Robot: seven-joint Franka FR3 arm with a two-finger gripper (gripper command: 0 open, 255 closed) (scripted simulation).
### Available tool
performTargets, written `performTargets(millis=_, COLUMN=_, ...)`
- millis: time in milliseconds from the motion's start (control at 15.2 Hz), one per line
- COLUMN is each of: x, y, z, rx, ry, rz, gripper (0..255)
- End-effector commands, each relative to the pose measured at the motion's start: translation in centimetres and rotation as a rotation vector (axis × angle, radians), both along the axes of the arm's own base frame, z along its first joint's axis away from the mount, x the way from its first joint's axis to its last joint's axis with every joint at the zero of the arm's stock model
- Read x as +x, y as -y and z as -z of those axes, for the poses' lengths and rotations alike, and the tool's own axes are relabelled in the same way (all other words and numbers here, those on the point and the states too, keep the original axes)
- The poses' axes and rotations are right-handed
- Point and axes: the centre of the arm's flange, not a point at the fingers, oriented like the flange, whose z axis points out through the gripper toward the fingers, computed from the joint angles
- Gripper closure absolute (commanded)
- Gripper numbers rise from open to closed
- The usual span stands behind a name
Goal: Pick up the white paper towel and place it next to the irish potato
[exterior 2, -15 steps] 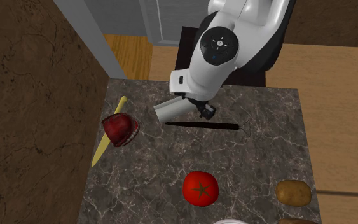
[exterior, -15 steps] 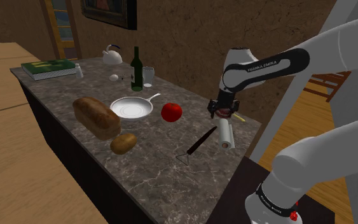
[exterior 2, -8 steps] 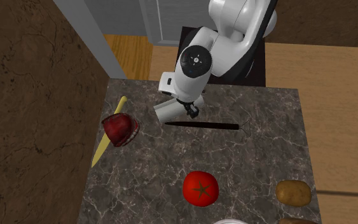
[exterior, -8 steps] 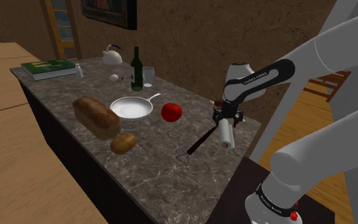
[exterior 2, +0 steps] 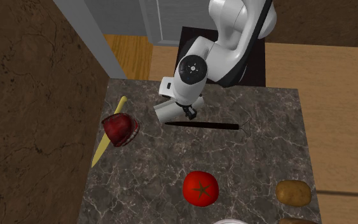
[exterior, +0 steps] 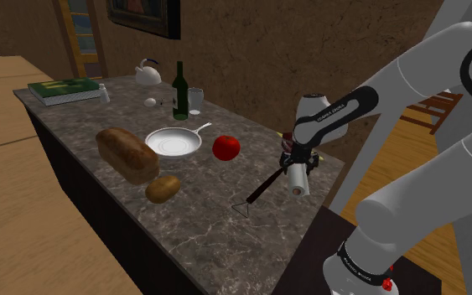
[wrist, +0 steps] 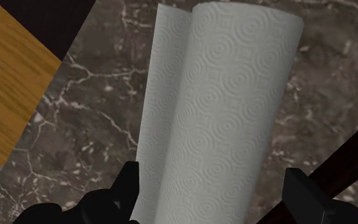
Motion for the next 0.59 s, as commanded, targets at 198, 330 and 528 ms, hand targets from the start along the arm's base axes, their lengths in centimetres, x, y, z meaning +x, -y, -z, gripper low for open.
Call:
performTargets(millis=198, x=0.01, y=-0.02, z=0.22, rx=0.0, ry=0.0, rz=0.0, gripper=0)
performTargets(millis=330, x=0.01, y=-0.01, z=0.22, rx=0.0, ry=0.0, rz=0.0, gripper=0)
performTargets(millis=528, x=0.01, y=-0.01, z=0.22, rx=0.0, ry=0.0, rz=0.0, gripper=255)
